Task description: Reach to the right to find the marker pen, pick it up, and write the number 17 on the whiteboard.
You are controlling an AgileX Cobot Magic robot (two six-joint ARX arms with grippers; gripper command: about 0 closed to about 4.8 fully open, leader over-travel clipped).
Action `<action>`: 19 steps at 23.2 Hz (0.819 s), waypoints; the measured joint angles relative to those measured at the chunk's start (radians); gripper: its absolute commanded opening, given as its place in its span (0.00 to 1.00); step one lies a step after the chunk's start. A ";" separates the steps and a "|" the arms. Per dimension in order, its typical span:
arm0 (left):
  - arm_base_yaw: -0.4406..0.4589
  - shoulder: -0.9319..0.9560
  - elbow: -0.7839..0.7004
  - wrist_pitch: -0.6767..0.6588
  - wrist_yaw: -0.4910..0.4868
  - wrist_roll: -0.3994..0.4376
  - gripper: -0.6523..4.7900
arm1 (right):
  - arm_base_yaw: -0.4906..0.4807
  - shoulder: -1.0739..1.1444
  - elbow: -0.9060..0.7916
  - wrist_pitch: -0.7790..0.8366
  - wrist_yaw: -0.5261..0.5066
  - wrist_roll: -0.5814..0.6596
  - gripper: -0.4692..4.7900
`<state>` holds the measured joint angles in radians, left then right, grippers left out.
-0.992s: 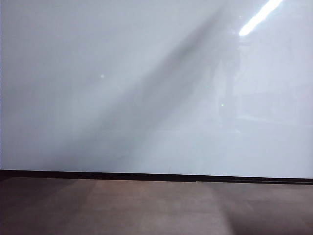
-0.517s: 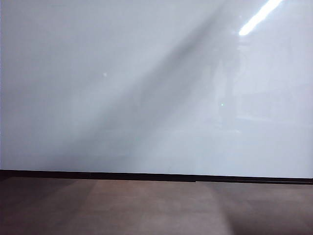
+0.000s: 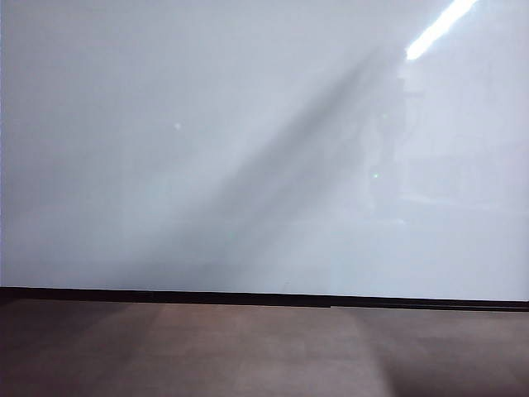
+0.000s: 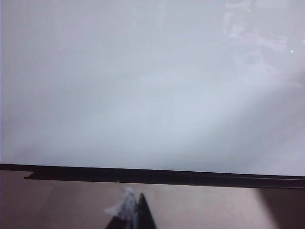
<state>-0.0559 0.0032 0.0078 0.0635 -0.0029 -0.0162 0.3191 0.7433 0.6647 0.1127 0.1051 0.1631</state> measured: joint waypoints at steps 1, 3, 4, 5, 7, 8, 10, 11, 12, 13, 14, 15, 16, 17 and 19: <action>0.000 0.000 0.000 0.000 0.000 0.000 0.11 | 0.000 -0.016 -0.005 0.001 -0.004 0.000 0.08; 0.000 0.000 0.000 0.000 0.000 0.000 0.11 | 0.000 -0.039 -0.008 0.003 -0.004 0.000 0.08; 0.000 0.000 0.000 0.000 0.000 0.000 0.11 | 0.000 -0.039 -0.008 0.005 -0.005 0.000 0.08; 0.000 0.000 0.000 -0.001 0.000 0.000 0.11 | 0.000 -0.036 -0.009 0.001 -0.005 0.000 0.08; 0.000 0.000 0.000 -0.001 0.000 0.000 0.11 | 0.000 -0.034 -0.009 0.000 -0.005 0.000 0.08; 0.000 0.000 0.000 0.000 0.000 0.000 0.11 | 0.000 -0.034 -0.009 0.000 -0.005 0.000 0.08; 0.000 0.000 0.000 -0.001 0.000 0.000 0.11 | 0.000 -0.034 -0.009 0.000 -0.004 -0.004 0.08; 0.000 0.000 0.000 -0.001 0.000 0.000 0.11 | 0.000 -0.034 -0.009 0.000 -0.001 -0.006 0.08; 0.000 0.000 0.000 -0.001 0.000 0.000 0.11 | 0.000 -0.034 -0.009 0.000 0.007 -0.020 0.08; 0.000 0.000 0.000 -0.001 0.000 0.000 0.11 | 0.000 -0.034 -0.009 0.000 0.010 -0.041 0.08; 0.000 0.000 0.000 0.000 0.000 0.000 0.11 | -0.001 -0.038 -0.010 -0.006 0.016 -0.058 0.08; 0.000 0.000 0.000 -0.001 0.000 0.000 0.11 | -0.006 -0.063 -0.019 -0.033 0.034 -0.073 0.08; 0.000 -0.001 0.000 -0.002 0.000 0.000 0.11 | -0.022 -0.100 -0.038 -0.050 0.040 -0.080 0.08; 0.000 0.000 0.000 -0.002 0.000 0.000 0.11 | -0.055 -0.142 -0.066 -0.058 0.040 -0.082 0.08; 0.000 0.000 0.000 -0.002 0.000 0.000 0.11 | -0.156 -0.237 -0.150 -0.079 -0.024 -0.082 0.08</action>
<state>-0.0559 0.0029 0.0078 0.0612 -0.0029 -0.0162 0.1627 0.5064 0.5148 0.0341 0.0814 0.0807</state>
